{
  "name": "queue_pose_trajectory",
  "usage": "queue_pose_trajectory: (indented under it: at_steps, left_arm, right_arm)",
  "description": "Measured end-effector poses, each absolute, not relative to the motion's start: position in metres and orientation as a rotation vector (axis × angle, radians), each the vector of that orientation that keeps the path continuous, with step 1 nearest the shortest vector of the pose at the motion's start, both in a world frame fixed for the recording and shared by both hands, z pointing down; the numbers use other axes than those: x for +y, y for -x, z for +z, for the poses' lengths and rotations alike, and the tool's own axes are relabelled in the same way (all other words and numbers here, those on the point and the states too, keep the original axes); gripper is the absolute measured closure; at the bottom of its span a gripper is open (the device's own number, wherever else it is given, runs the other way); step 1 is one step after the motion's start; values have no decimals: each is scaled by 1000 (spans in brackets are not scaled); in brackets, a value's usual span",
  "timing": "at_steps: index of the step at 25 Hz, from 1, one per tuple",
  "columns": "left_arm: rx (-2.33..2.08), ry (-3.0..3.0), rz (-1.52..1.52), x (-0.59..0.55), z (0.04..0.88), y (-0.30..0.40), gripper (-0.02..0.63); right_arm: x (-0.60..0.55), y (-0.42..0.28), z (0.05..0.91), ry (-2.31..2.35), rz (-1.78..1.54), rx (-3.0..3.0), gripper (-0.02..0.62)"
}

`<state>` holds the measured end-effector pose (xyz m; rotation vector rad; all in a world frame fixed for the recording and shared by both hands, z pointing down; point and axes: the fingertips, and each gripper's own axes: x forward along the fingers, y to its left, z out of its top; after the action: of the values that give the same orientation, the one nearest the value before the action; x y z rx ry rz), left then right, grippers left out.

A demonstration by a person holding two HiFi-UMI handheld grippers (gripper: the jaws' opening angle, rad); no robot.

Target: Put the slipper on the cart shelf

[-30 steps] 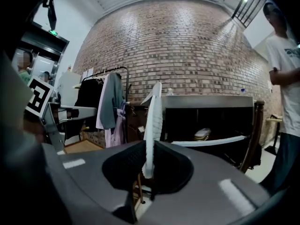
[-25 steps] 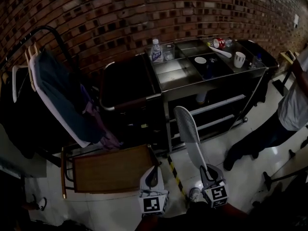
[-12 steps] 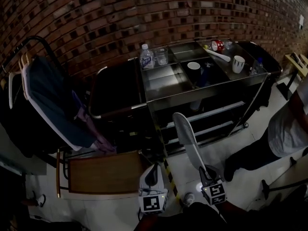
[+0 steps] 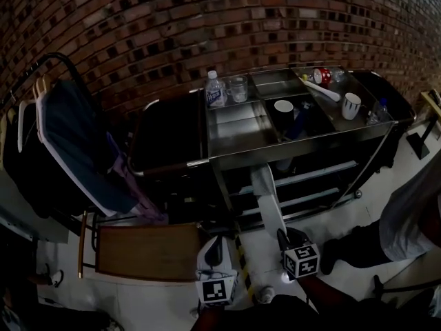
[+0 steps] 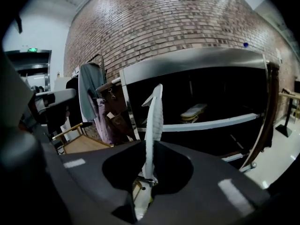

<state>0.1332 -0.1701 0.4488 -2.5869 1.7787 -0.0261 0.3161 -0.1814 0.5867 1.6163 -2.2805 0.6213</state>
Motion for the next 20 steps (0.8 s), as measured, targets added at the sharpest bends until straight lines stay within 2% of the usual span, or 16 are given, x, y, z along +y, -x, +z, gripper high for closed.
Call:
queue_pose_trajectory:
  at_steps: [20]
  left_arm:
    - [1881,2510,-49,-192,460,-142,591]
  right_arm:
    - [-365,-290,628,-1521,1338,-2344,555]
